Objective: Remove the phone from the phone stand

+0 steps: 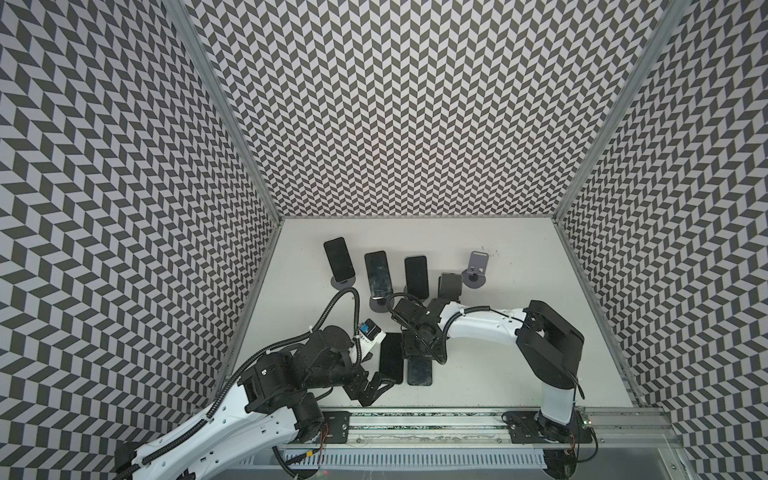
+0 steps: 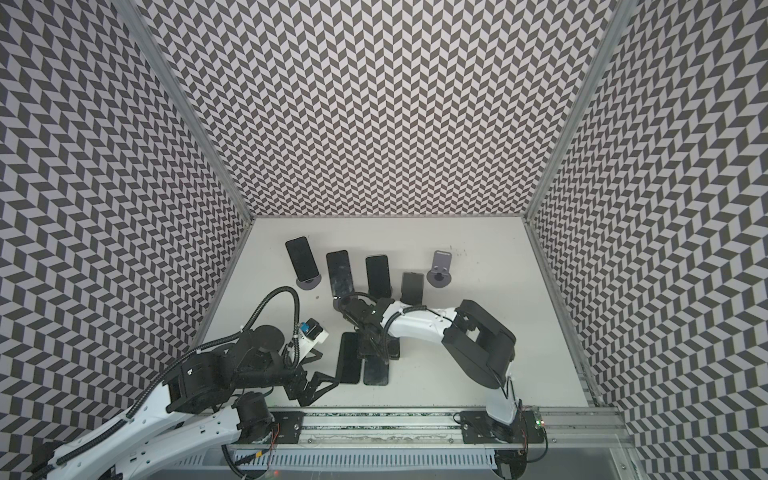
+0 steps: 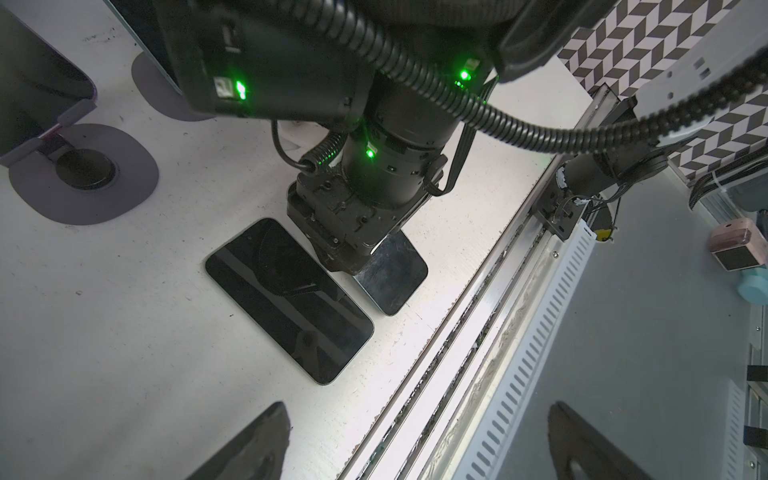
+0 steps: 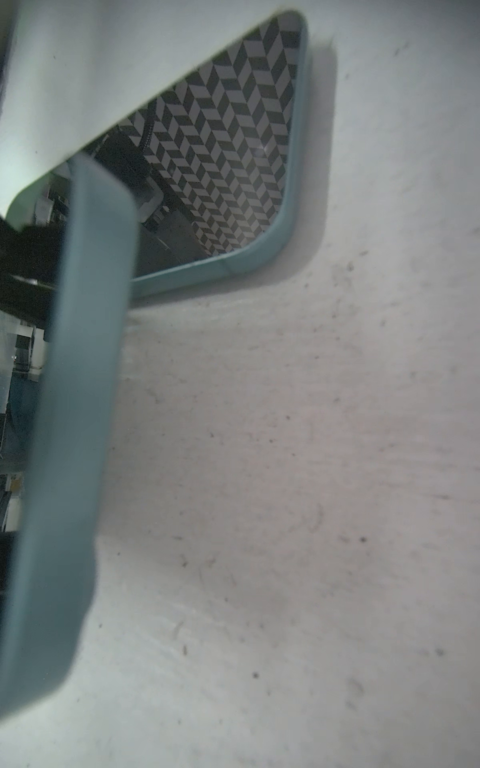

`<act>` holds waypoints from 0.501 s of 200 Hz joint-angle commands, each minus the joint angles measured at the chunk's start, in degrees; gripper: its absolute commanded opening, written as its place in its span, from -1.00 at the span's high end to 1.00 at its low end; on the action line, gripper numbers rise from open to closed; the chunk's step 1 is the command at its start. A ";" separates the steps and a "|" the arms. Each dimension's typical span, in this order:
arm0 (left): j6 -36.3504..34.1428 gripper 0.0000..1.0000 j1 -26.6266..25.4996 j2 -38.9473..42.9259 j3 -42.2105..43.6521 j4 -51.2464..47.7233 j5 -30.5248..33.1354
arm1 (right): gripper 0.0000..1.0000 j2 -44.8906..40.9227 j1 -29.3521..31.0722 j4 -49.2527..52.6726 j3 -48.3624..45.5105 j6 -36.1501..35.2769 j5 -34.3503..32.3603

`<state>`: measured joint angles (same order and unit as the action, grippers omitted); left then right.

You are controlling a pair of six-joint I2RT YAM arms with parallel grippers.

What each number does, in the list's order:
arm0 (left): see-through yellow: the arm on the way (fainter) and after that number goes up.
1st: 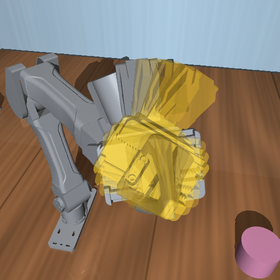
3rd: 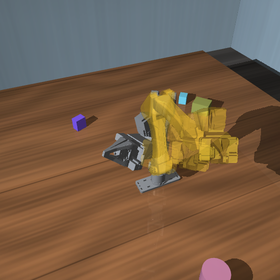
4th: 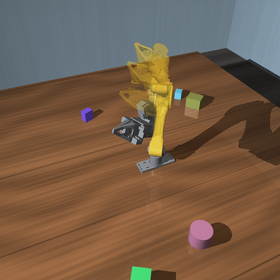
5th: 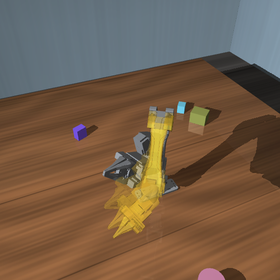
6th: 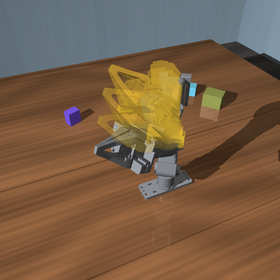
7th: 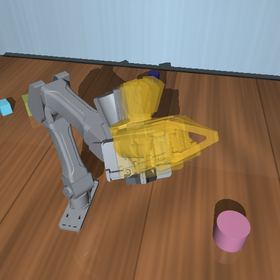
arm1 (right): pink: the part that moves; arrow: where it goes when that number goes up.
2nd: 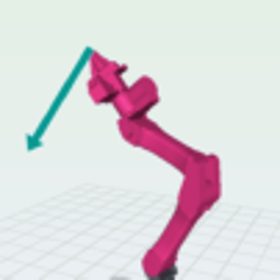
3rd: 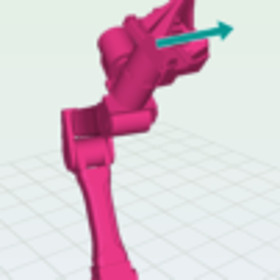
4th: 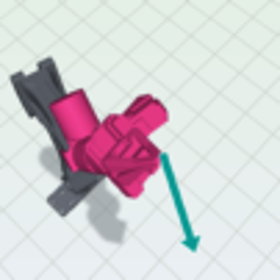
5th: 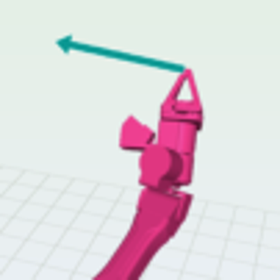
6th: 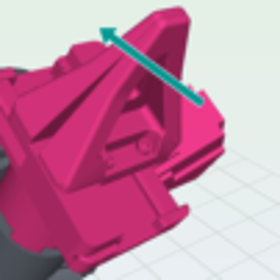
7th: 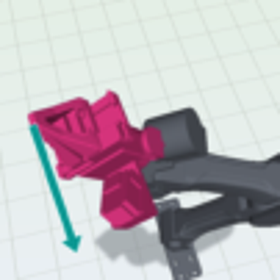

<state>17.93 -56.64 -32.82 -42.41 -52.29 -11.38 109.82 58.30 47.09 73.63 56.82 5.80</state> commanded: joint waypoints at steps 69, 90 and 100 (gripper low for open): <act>0.30 -0.94 -0.22 -0.09 0.13 0.69 0.37 | -0.49 3.21 -0.30 0.62 -0.85 1.08 -0.45; 0.18 -0.94 -0.22 -0.17 0.20 0.78 0.20 | -0.56 3.16 -0.27 0.34 -0.96 1.39 -0.20; 0.17 -0.94 -0.22 -0.16 0.18 0.73 0.06 | -0.59 3.20 -0.30 0.19 -0.97 1.42 0.06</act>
<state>18.04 -56.66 -32.95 -42.41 -52.29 -11.22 109.95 58.30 47.29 73.80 56.99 5.87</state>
